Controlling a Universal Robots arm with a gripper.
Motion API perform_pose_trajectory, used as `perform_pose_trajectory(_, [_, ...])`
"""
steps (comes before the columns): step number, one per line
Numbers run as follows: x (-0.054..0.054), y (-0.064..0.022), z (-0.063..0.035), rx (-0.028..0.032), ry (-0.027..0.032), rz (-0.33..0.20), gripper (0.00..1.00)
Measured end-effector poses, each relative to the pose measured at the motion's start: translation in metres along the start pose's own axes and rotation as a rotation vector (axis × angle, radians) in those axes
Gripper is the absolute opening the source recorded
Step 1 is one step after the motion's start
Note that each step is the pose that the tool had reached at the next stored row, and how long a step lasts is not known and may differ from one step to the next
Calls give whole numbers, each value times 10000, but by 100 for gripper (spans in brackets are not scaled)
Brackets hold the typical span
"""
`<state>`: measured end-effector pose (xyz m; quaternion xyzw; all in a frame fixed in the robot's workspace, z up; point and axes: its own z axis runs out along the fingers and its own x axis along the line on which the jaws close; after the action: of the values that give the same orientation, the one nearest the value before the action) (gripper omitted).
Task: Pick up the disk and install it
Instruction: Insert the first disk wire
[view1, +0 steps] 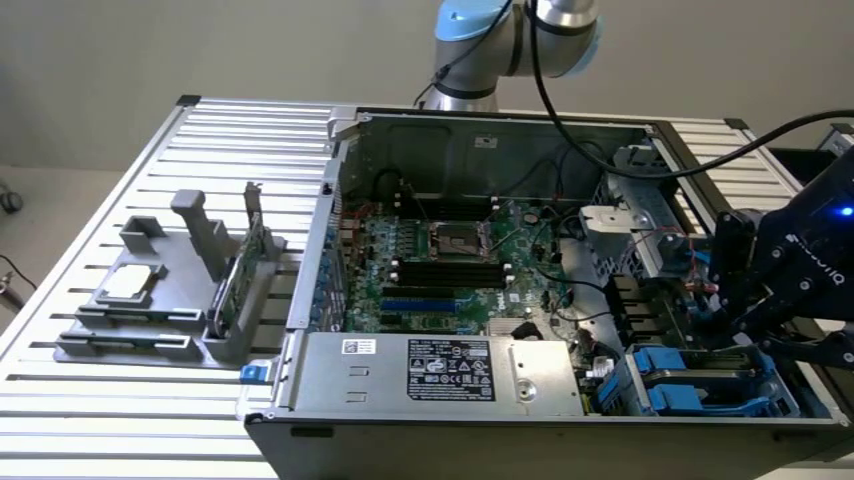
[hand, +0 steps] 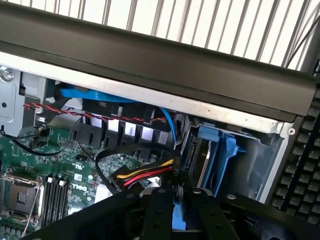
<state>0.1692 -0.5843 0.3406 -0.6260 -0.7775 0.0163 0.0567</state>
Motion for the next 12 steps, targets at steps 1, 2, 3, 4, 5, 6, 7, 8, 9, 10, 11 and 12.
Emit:
perform_pose_trajectory(1, [-1, 0, 0, 15, -32, 70, 18])
perform_pose_trajectory(2, [-3, 0, 1, 27, -61, 139, 18])
perform_pose_trajectory(3, [-4, 0, 0, 42, -91, 205, 18])
perform_pose_trajectory(4, [-6, 1, -1, 58, -126, 273, 18])
perform_pose_trajectory(5, [-7, 3, -1, 76, -157, 328, 18])
perform_pose_trajectory(6, [-8, 6, -1, 102, -187, 381, 18])
perform_pose_trajectory(7, [-10, 10, -2, 132, -216, 429, 18])
perform_pose_trajectory(8, [-11, 15, -4, 161, -237, 469, 18])
perform_pose_trajectory(9, [-13, 22, -5, 184, -243, 498, 18])
perform_pose_trajectory(10, [-14, 27, -5, 198, -241, 523, 18])
perform_pose_trajectory(11, [-14, 27, -5, 198, -241, 526, 18])
perform_pose_trajectory(12, [-14, 27, -4, 199, -246, 528, 18])
